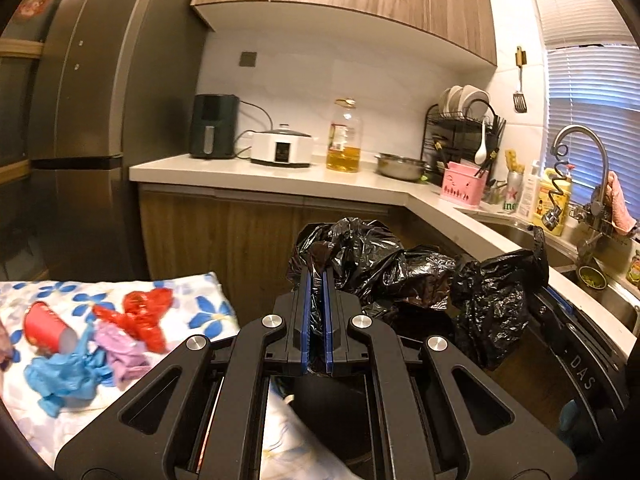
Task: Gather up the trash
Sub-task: 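Carry both black bags over the bin and open both tools to drop them, then move both tools back to the table toward the red canister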
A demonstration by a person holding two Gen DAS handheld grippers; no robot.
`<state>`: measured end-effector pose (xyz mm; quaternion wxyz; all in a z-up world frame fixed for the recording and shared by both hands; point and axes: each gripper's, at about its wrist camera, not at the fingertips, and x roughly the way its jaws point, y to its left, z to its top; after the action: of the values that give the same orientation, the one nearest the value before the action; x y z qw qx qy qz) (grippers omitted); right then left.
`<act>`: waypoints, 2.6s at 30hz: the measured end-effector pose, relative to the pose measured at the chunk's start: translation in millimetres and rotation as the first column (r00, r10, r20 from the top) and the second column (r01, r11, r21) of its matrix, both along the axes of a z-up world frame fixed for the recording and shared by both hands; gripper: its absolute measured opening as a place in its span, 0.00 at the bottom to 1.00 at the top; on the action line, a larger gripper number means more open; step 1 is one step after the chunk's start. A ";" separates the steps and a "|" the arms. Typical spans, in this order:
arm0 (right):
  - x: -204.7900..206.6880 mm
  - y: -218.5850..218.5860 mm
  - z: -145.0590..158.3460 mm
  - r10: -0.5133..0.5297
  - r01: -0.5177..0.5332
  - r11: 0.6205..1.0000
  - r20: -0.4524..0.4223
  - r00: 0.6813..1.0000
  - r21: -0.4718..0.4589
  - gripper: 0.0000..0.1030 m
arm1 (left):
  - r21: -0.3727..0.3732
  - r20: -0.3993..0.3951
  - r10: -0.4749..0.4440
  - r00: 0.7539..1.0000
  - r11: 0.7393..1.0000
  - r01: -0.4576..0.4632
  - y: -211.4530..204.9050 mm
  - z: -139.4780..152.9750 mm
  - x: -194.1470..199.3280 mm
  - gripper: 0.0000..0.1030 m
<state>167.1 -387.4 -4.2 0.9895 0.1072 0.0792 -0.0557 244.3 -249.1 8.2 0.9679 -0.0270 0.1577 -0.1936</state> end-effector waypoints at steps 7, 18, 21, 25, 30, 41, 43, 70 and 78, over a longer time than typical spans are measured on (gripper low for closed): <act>18.6 -11.9 -4.9 -0.007 0.007 1.000 -0.016 1.000 0.001 0.18 | 0.015 -0.010 -0.006 1.000 1.000 0.006 -22.1 -10.6 21.2 0.04; 35.2 -23.6 -16.6 -0.016 0.017 1.000 -0.048 0.999 0.020 0.18 | 0.002 -0.031 -0.024 0.999 1.000 0.024 -37.0 -25.3 44.4 0.05; 39.6 -24.3 -17.7 -0.015 0.016 1.000 -0.054 0.998 0.024 0.19 | 0.004 -0.031 -0.032 0.999 0.999 0.032 -40.2 -28.5 48.5 0.05; 44.2 -26.7 -19.4 -0.015 0.017 1.000 -0.061 0.998 0.026 0.19 | -0.006 -0.045 -0.051 0.998 0.999 0.051 -43.9 -30.9 52.9 0.05; 50.3 -28.8 -21.3 -0.014 0.017 0.999 -0.069 0.998 0.036 0.21 | 0.002 -0.048 -0.070 0.996 0.998 0.070 -48.5 -34.7 56.3 0.06; 59.1 -34.5 -29.7 -0.021 0.025 0.999 -0.092 0.996 0.042 0.36 | -0.015 -0.067 -0.077 0.995 0.997 0.076 -44.7 -41.8 61.6 0.33; 60.2 -35.2 -31.2 -0.021 0.025 0.999 -0.099 0.995 0.042 0.40 | -0.037 -0.080 -0.079 0.994 0.996 0.076 -41.3 -41.7 62.2 0.35; -6.0 20.0 -39.0 0.091 -0.082 0.993 -0.102 0.991 0.086 0.95 | 0.010 -0.023 0.180 0.983 0.984 -0.180 95.0 -48.6 -41.5 0.94; -7.9 79.8 -53.4 0.234 -0.227 0.972 -0.148 0.961 0.066 0.95 | 0.026 -0.042 0.300 0.953 0.954 -0.299 166.9 -61.8 -82.0 0.94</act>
<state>159.3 -307.6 -57.6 0.9773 0.1164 0.1690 0.0537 162.3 -82.2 -53.6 0.9825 -0.0455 0.1754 -0.0425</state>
